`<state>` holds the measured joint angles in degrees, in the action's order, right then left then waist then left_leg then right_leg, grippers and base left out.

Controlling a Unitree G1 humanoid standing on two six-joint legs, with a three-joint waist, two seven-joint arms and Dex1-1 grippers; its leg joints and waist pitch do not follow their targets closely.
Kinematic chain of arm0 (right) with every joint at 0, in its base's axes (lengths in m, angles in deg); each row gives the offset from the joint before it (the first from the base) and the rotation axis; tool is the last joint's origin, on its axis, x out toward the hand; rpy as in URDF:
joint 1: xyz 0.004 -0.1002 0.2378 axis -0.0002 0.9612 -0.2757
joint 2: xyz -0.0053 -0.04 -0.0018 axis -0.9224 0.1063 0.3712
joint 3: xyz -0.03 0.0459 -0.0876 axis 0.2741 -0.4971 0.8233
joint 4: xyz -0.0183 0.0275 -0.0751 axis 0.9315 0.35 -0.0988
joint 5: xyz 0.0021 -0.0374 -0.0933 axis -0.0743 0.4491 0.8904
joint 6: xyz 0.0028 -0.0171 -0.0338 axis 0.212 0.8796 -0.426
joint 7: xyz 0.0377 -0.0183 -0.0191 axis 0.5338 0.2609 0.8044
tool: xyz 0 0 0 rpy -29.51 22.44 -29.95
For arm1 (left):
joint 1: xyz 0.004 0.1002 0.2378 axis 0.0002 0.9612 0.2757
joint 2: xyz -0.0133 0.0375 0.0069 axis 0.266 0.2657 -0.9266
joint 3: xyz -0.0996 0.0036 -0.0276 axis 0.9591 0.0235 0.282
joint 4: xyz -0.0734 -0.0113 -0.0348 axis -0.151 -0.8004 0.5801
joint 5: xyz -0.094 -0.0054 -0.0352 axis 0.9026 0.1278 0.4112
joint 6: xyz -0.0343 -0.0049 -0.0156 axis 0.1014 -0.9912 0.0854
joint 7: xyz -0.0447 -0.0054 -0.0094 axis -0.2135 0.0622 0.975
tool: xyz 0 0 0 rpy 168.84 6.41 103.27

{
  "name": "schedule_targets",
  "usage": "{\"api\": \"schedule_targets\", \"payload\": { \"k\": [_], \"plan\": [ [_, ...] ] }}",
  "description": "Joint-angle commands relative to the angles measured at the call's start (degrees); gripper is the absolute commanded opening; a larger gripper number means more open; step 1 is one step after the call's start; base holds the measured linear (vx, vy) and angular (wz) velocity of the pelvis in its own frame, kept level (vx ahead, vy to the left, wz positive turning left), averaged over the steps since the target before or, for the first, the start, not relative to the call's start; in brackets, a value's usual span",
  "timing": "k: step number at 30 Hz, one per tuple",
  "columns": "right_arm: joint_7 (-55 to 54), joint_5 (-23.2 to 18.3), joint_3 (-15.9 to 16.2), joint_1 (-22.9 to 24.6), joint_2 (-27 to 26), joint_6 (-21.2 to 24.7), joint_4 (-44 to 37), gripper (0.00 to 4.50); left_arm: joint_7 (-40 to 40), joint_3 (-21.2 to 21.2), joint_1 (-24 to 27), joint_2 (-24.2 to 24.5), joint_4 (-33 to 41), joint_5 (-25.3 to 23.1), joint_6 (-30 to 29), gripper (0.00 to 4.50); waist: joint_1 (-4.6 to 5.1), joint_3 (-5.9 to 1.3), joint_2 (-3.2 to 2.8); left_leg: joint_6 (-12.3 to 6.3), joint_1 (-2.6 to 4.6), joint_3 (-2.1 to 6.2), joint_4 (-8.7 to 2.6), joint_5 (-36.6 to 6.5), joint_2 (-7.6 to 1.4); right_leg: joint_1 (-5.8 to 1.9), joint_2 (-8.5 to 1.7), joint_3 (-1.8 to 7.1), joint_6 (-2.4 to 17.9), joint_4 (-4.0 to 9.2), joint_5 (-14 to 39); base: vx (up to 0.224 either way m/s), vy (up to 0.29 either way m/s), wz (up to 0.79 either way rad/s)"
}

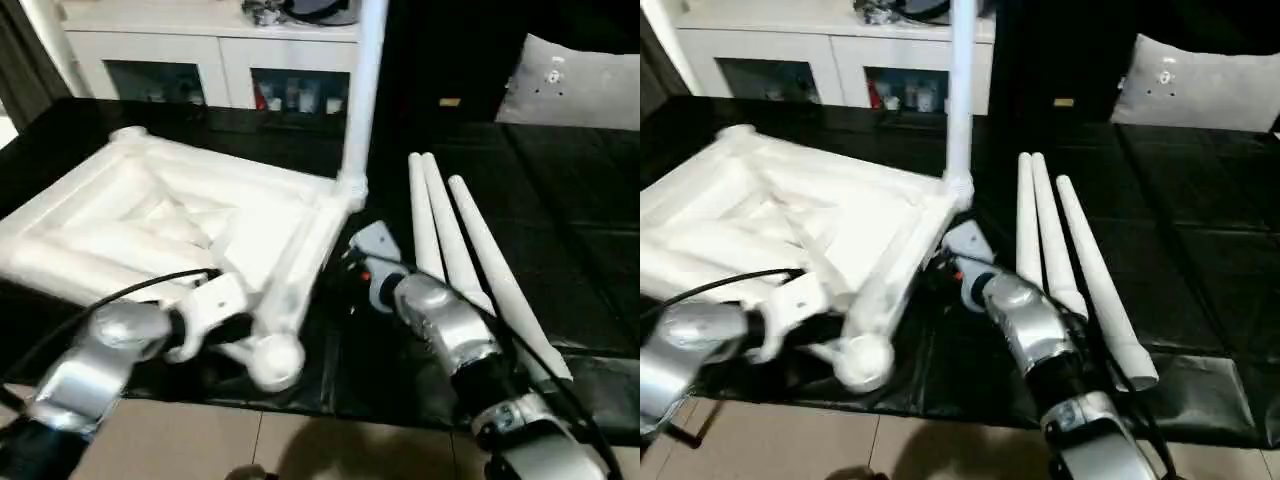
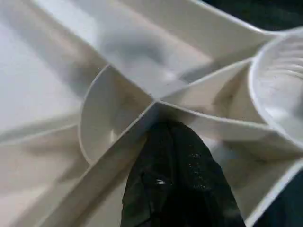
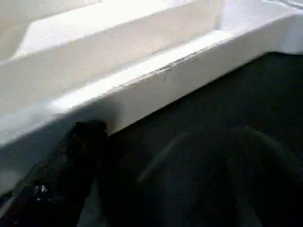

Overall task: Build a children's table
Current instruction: Rotate table base

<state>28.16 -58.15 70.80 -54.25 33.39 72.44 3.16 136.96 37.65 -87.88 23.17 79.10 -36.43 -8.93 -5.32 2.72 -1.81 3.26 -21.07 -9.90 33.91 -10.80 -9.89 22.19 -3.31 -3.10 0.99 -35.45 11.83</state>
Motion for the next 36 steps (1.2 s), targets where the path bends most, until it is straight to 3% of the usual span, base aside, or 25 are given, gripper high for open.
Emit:
{"api": "schedule_targets", "payload": {
  "k": [1, 3, 4, 9, 12, 15, 16, 17, 18, 21, 22, 23, 27, 29, 33, 36],
  "plan": [
    [0.1, 0.3, 0.4, -1.8, -0.8, -1.7, 0.8, 4.50, -2.3, -3.0, -2.1, -3.7, -3.6, -0.3, 3.0, 0.04, 0.09, -3.47, -1.27, 2.73, 0.78, 1.44, -4.35, -12.8, -2.86, -2.25, -4.84, 3.01, 11.6, 3.58, 4.0, 0.000, 0.000, 0.00],
    [-0.1, 0.7, 0.2, -2.2, -0.7, -2.4, 1.3, 4.50, -4.2, -3.4, -3.2, -4.6, -5.4, -1.5, 3.9, 0.04, 0.19, -3.45, -0.96, 2.22, 0.65, 1.42, -4.37, -12.9, -2.87, -2.46, -4.86, 3.02, 11.8, 3.66, 4.4, 0.000, 0.000, 0.00],
    [-0.4, 0.8, 0.0, -2.6, -0.6, -3.0, 1.6, 4.50, -6.5, -3.5, -4.1, -5.6, -7.0, -2.6, 4.6, 0.04, 0.09, -3.48, -1.15, 2.15, 0.70, 1.44, -4.32, -12.8, -2.87, -2.41, -4.91, 2.99, 11.7, 3.67, 4.8, 0.000, 0.000, 0.00],
    [-2.8, 1.0, -1.7, -4.1, -0.3, -5.6, 2.0, 4.50, -13.3, -1.5, -6.7, -9.0, -11.3, -4.3, 6.2, 0.04, 0.17, -3.38, -1.00, 1.39, 0.69, 1.36, -4.22, -12.8, -2.99, -2.33, -5.00, 3.04, 11.1, 4.09, 8.8, 0.000, 0.000, 0.00],
    [-7.0, 2.7, -3.7, -3.7, 2.1, -3.9, -3.6, 4.50, -11.9, -1.5, -5.9, -9.7, -6.6, -3.4, 5.5, 0.04, 0.02, -3.49, -0.91, 1.07, 0.62, 1.41, -4.19, -11.0, -3.16, -2.44, -5.05, 3.05, 11.1, 3.93, 7.3, 0.000, 0.000, 0.00],
    [-10.5, 4.4, -6.4, -2.4, 4.6, 4.0, -12.2, 4.50, -10.9, -0.3, -3.8, -8.6, -1.1, -1.9, 3.2, 0.04, -0.26, -4.00, -0.95, -0.19, 0.54, 1.23, -3.60, -5.0, -3.07, -2.38, -4.43, 2.89, 11.2, 2.93, -1.4, 0.000, 0.000, 0.00],
    [-10.7, 4.6, -6.6, -2.3, 4.8, 4.8, -13.0, 4.50, -10.9, -0.1, -3.6, -8.6, -0.8, -1.7, 3.0, 0.04, -0.37, -3.93, -0.95, -0.34, 0.47, 1.20, -3.55, -4.5, -2.93, -2.41, -4.36, 2.91, 11.1, 2.91, -2.0, 0.000, 0.000, 0.00],
    [-11.8, 4.7, -8.9, -1.6, 6.2, 10.6, -18.3, 4.50, -10.6, 1.1, -2.4, -8.0, 2.0, -0.3, 1.9, 0.33, -0.41, -3.96, -0.95, -0.47, 0.48, 1.14, -3.56, -4.4, -2.91, -2.39, -4.35, 2.86, 11.2, 2.92, -2.2, 0.000, 0.000, 0.00],
    [-11.9, 4.3, -10.3, -1.2, 6.7, 13.4, -20.8, 4.50, -10.4, 1.6, -1.7, -7.6, 3.4, 0.3, 1.3, 0.33, -0.52, -3.97, -0.88, -0.64, 0.39, 1.22, -3.53, -3.5, -2.88, -2.70, -4.30, 2.90, 10.9, 2.77, -3.3, 0.000, 0.000, 0.00],
    [-11.1, 4.4, -13.1, 0.4, 9.6, 21.5, -28.1, 4.50, -9.0, 2.8, 0.3, -6.1, 8.4, 2.4, -0.5, 0.59, -0.51, -3.79, -0.74, -0.68, 0.21, 1.11, -3.51, -4.3, -2.73, -2.54, -4.23, 2.91, 10.1, 3.07, -1.1, 0.000, 0.000, 0.00],
    [-10.9, 4.2, -13.2, 0.6, 10.0, 22.2, -28.6, 4.50, -8.9, 2.9, 0.4, -6.1, 8.8, 2.5, -0.7, 0.70, -0.51, -3.79, -0.74, -0.68, 0.21, 1.11, -3.51, -4.3, -2.73, -2.54, -4.23, 2.91, 10.1, 3.07, -1.1, 0.000, 0.000, 0.00],
    [-9.6, 2.9, -14.5, 1.9, 12.3, 26.5, -31.4, 4.50, -8.7, 3.7, 0.9, -6.0, 11.2, 3.3, -1.7, 0.77, -0.42, -3.66, -0.81, -0.47, 0.22, 1.03, -3.55, -5.4, -2.65, -2.40, -4.22, 2.88, 10.1, 3.31, 0.7, 0.000, 0.000, 0.00],
    [-6.0, -0.2, -17.8, 5.4, 17.8, 36.1, -34.9, 4.50, -7.0, 3.6, 0.7, -5.7, 14.8, 5.6, -5.3, 1.22, -0.38, -3.23, -0.62, 0.41, 0.46, 0.98, -3.75, -9.3, -2.66, -2.31, -4.22, 3.03, 9.2, 4.14, 8.5, 0.000, 0.000, 0.00],
    [-4.0, -1.4, -19.6, 6.6, 20.5, 41.5, -37.0, 4.50, -5.7, 3.1, 0.5, -5.0, 16.4, 7.2, -7.5, 1.25, -0.54, -3.20, -0.58, 0.46, 0.52, 1.06, -3.78, -9.4, -2.68, -2.33, -4.28, 3.03, 8.8, 4.26, 9.8, 0.000, 0.000, 0.00],
    [0.4, -5.0, -22.2, 8.2, 24.9, 49.0, -40.5, 4.50, -3.5, 1.6, 0.7, -3.1, 18.9, 8.1, -10.4, 1.65, -0.45, -3.04, -0.20, 0.06, 0.23, 1.15, -3.72, -9.0, -2.50, -2.40, -4.32, 3.02, 7.8, 4.44, 12.8, 0.000, 0.000, 0.00],
    [2.6, -6.8, -22.5, 9.2, 28.4, 53.0, -41.5, 4.50, -3.5, 1.9, 1.0, -3.3, 19.7, 8.7, -11.4, 1.88, -0.26, -2.82, -0.09, 0.01, 0.54, 1.01, -3.55, -10.0, -2.48, -2.07, -4.29, 3.14, 7.3, 5.02, 16.7, 0.000, 0.000, 0.00]
  ]
}}
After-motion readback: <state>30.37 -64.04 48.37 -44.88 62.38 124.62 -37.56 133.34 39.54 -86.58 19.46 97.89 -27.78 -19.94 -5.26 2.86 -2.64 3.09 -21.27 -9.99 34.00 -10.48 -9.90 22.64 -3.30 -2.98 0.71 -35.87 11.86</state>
